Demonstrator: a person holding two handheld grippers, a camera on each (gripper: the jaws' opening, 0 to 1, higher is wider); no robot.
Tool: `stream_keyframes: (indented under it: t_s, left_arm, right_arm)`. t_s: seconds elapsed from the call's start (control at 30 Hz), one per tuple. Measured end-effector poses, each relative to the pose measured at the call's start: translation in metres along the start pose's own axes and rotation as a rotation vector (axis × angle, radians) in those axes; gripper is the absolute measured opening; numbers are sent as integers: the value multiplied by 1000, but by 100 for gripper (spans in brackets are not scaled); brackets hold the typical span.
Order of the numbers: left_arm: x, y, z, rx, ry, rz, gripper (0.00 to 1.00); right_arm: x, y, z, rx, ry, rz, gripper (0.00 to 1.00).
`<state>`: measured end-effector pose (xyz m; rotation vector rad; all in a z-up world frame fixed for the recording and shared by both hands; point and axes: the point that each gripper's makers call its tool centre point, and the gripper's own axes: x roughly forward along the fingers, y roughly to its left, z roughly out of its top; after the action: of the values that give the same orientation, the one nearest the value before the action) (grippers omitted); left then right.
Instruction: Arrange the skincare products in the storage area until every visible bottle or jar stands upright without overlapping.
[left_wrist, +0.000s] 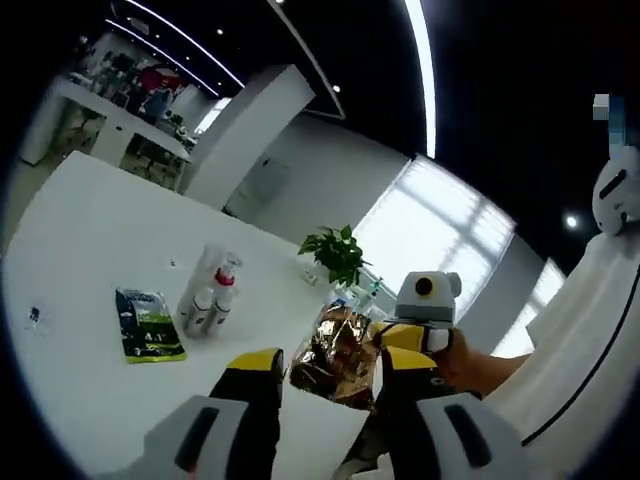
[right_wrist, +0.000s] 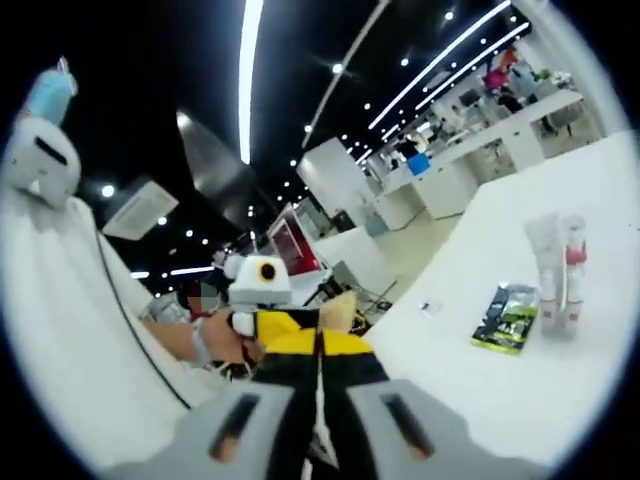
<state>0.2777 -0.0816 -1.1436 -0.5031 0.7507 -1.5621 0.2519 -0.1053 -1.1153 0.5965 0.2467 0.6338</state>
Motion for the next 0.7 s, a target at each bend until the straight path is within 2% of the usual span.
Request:
stream_keyframes:
  t_s: [0.07, 0.13, 0.2, 0.27, 0.4, 0.53, 0.57, 0.7]
  left_arm:
    - [-2, 5, 1, -41, -20, 14, 49]
    - [-2, 3, 1, -75, -37, -9, 49]
    - [1, -6, 7, -142, -82, -62, 49]
    - [2, -11, 12, -173, -111, -88, 47]
    - [3, -7, 14, -172, -127, -74, 41]
    - [-3, -10, 23, -211, -172, -100, 40]
    - [-5, -11, 25, -220, -180, -110, 38]
    - [-8, -16, 32, -238, -202, -144, 19]
  right_arm:
    - [2, 2, 14, 39, -71, 23, 0]
    - [2, 0, 15, 42, -69, 25, 0]
    - [5, 0, 16, 48, -72, 29, 0]
    - [6, 0, 16, 49, -71, 31, 0]
    - [8, -3, 16, 55, -72, 25, 0]
    - [8, -2, 24, 91, -117, 40, 0]
    - [9, -4, 24, 98, -124, 38, 0]
    - [11, -7, 21, 117, -129, 30, 0]
